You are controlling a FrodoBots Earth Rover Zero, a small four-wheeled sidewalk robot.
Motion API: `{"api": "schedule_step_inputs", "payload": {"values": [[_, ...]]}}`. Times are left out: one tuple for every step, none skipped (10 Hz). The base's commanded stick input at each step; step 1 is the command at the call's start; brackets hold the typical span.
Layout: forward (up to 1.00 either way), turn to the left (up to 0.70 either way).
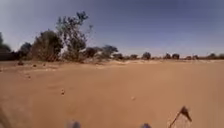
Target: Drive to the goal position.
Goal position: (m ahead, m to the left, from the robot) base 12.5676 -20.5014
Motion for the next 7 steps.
{"api": "schedule_step_inputs", "payload": {"values": [[0.7, 0.0], [0.7, 0.0], [0.7, 0.0], [0.7, 0.0], [0.7, 0.0], [0.7, 0.0], [0.7, 0.0]]}}
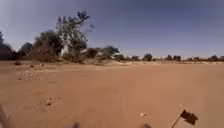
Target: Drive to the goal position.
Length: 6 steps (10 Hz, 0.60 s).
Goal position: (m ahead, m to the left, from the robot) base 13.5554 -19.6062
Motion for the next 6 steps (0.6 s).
{"api": "schedule_step_inputs", "payload": {"values": [[0.7, 0.0], [0.7, 0.0], [0.7, 0.0], [0.7, 0.0], [0.7, 0.0], [0.7, 0.0]]}}
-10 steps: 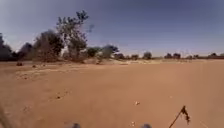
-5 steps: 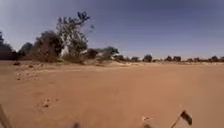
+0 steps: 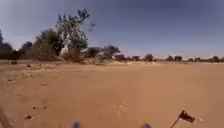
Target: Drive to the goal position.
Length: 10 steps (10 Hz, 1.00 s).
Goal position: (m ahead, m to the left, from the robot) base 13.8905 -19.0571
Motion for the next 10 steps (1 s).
{"api": "schedule_step_inputs", "payload": {"values": [[0.7, 0.0], [0.7, 0.0], [0.7, 0.0], [0.7, 0.0], [0.7, 0.0], [0.7, 0.0], [0.7, 0.0], [0.7, 0.0], [0.7, 0.0], [0.7, 0.0]]}}
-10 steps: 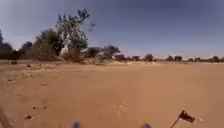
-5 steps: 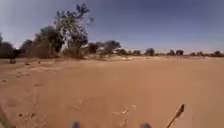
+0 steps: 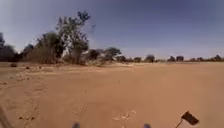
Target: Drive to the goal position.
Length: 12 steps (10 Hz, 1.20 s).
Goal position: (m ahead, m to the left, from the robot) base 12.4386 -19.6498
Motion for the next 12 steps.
{"api": "schedule_step_inputs", "payload": {"values": [[0.7, 0.0], [0.7, 0.0], [0.7, 0.0], [0.7, 0.0], [0.7, 0.0], [0.7, 0.0], [0.7, 0.0], [0.7, -0.19], [0.7, -0.35], [0.7, -0.35], [0.7, -0.35], [0.7, -0.11]]}}
